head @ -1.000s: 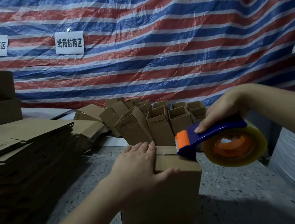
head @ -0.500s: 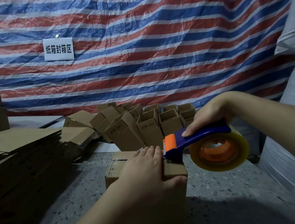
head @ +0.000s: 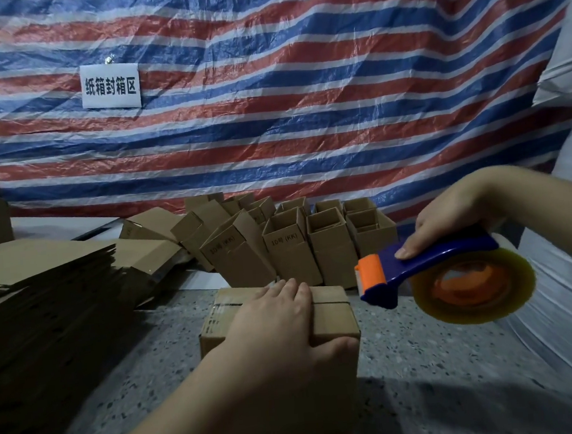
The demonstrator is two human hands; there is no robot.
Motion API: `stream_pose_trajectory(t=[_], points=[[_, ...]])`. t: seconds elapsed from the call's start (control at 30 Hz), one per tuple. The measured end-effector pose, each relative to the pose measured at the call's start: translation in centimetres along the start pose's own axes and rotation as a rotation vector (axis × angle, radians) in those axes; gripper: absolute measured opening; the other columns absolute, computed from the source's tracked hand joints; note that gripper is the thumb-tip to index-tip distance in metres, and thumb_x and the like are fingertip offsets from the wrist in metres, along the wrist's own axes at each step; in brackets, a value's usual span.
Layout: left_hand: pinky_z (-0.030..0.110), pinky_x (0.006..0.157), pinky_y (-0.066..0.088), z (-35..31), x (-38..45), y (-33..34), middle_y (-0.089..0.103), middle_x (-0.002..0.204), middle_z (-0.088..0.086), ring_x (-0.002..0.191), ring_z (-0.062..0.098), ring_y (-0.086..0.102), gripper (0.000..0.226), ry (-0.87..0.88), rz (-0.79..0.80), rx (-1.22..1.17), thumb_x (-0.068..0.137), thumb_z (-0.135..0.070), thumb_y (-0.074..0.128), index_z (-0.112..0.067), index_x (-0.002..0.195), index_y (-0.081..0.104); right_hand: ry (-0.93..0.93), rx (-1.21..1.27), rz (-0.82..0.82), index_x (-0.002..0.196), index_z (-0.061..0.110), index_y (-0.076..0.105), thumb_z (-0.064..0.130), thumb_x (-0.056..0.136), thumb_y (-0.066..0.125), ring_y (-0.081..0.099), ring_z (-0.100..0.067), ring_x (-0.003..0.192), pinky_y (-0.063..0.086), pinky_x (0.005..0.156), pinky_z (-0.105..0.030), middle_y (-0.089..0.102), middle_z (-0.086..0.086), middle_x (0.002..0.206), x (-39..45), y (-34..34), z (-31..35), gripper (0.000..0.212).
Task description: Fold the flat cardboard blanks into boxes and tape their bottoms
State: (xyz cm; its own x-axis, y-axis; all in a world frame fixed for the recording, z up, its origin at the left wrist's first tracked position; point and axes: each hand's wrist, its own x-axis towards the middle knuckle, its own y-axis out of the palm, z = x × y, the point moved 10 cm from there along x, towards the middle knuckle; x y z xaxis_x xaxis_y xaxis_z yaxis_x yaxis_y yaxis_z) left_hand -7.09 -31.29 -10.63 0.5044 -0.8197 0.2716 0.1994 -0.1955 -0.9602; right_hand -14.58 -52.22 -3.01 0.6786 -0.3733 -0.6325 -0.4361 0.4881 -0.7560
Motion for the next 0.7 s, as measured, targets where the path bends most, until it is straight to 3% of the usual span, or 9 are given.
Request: stream_pose_trajectory(t=[0.23, 0.43, 0.53, 0.7], points=[[0.039, 0.120, 0.005, -0.1, 0.1, 0.4, 0.009, 0.165, 0.007, 0.152, 0.024, 0.010, 0.117, 0.004, 0.084, -0.042, 0.057, -0.098, -0.004, -0.035, 0.156, -0.003, -0.007, -0.003, 0.011, 0.106, 0.011, 0.069, 0.069, 0.078, 0.066, 0.070, -0.013, 0.069, 0.055, 0.065, -0.025, 0.074, -0.003, 0.084, 1.9, 2.4, 0.2, 0.064], [0.040, 0.114, -0.010, -3.3, 1.8, -0.2, -0.005, 0.165, 0.004, 0.152, 0.023, -0.006, 0.112, 0.082, 0.090, -0.041, 0.074, -0.092, 0.029, -0.023, 0.157, -0.001, -0.017, 0.010, -0.014, 0.107, 0.012, 0.068, 0.070, 0.073, 0.066, 0.070, -0.013, 0.069, 0.055, 0.065, -0.025, 0.074, -0.002, 0.083, 1.9, 2.5, 0.1, 0.067], [0.042, 0.120, 0.002, -4.7, 2.0, 0.2, 0.004, 0.166, 0.003, 0.152, 0.022, 0.005, 0.105, 0.121, 0.096, -0.056, 0.082, -0.083, 0.040, -0.022, 0.157, 0.001, -0.016, -0.003, -0.028, 0.109, 0.011, 0.068, 0.070, 0.073, 0.065, 0.070, -0.013, 0.071, 0.055, 0.066, -0.025, 0.074, -0.003, 0.085, 2.1, 2.4, -0.1, 0.069], [0.040, 0.122, 0.007, -4.7, 1.9, 0.2, 0.008, 0.166, 0.004, 0.152, 0.021, 0.008, 0.098, 0.128, 0.065, -0.030, 0.087, -0.078, 0.037, -0.019, 0.157, 0.005, -0.070, 0.109, -0.030, 0.111, 0.010, 0.068, 0.068, 0.070, 0.068, 0.071, -0.015, 0.074, 0.056, 0.067, -0.025, 0.075, -0.005, 0.088, 1.5, 1.8, -1.7, 0.070]])
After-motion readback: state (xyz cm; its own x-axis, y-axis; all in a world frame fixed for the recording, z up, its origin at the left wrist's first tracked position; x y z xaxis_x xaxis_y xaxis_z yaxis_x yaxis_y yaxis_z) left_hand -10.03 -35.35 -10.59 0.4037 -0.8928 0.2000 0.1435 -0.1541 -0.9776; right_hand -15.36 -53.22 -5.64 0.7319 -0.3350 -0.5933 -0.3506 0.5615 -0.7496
